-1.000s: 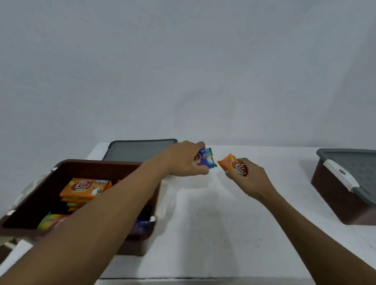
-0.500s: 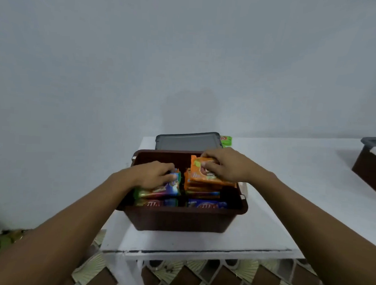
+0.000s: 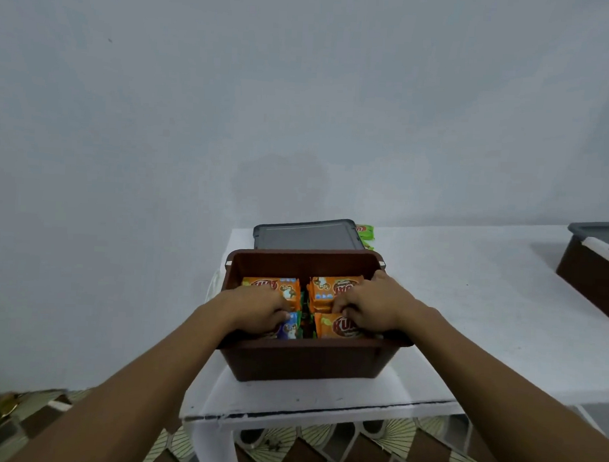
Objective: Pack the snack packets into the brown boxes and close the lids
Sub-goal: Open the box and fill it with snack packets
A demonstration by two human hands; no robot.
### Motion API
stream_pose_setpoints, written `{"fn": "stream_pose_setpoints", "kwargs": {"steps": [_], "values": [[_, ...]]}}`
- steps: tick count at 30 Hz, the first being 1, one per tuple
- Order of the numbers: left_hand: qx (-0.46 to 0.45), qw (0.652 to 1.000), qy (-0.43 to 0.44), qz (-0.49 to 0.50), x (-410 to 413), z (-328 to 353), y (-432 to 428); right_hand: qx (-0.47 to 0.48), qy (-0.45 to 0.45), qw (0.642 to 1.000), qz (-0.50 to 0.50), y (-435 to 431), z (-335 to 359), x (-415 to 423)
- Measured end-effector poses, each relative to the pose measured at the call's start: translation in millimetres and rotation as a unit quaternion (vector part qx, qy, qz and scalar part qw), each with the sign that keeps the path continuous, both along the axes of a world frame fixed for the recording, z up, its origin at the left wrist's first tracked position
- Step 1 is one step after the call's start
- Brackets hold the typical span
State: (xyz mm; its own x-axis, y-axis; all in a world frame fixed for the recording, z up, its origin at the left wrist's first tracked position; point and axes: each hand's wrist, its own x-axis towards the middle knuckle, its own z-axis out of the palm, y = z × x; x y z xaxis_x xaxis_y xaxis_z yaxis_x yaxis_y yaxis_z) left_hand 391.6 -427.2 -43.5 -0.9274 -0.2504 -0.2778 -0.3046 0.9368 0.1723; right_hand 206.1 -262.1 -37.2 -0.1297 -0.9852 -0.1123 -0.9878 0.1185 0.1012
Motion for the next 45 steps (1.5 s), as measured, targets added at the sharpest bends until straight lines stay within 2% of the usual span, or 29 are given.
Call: {"fn": "stream_pose_setpoints", "kwargs": {"steps": [10,19,24,26,28,30,32,33,35,37,39,45], "values": [[0.010,0.999,-0.015,-0.030,6.5,12.2,3.7,0.004,-0.088,0.996,-0.008,6.1,10.6,0.7],[-0.002,0.999,-0.042,-0.015,5.2,9.8,7.7,0.029,-0.041,0.999,-0.014,8.0,9.9,5.6],[0.015,0.998,-0.064,-0.020,11.2,11.1,11.6,0.055,-0.053,0.997,0.002,14.3,15.9,8.8],[0.016,0.997,-0.075,-0.021,12.9,10.3,11.1,0.043,-0.059,0.997,0.006,17.2,14.2,10.5],[0.013,0.997,-0.080,-0.022,11.3,13.1,8.8,-0.021,-0.135,0.990,-0.013,22.0,13.2,7.6],[0.006,0.998,-0.050,-0.025,6.6,19.6,4.2,-0.156,-0.215,0.963,-0.042,26.4,14.8,-2.3],[0.001,0.999,0.032,-0.028,-0.5,29.2,0.7,-0.302,-0.210,0.928,-0.063,26.6,16.8,-21.6],[0.003,0.996,0.086,-0.026,-5.7,34.2,-1.4,-0.353,-0.210,0.908,-0.082,23.4,16.4,-35.2],[0.003,0.983,0.184,-0.017,-20.1,42.1,-5.4,-0.395,-0.233,0.873,-0.165,13.3,14.8,-65.6],[0.010,0.972,0.235,0.001,-37.7,46.1,-8.6,-0.361,-0.277,0.847,-0.275,0.1,9.3,-96.2],[0.006,0.967,0.253,0.014,-57.0,46.7,-12.5,-0.294,-0.311,0.841,-0.331,-16.6,-2.3,-123.2],[-0.030,0.970,0.234,0.054,-117.3,43.1,-36.1,-0.202,-0.321,0.855,-0.353,-83.8,-31.5,-160.2]]}}
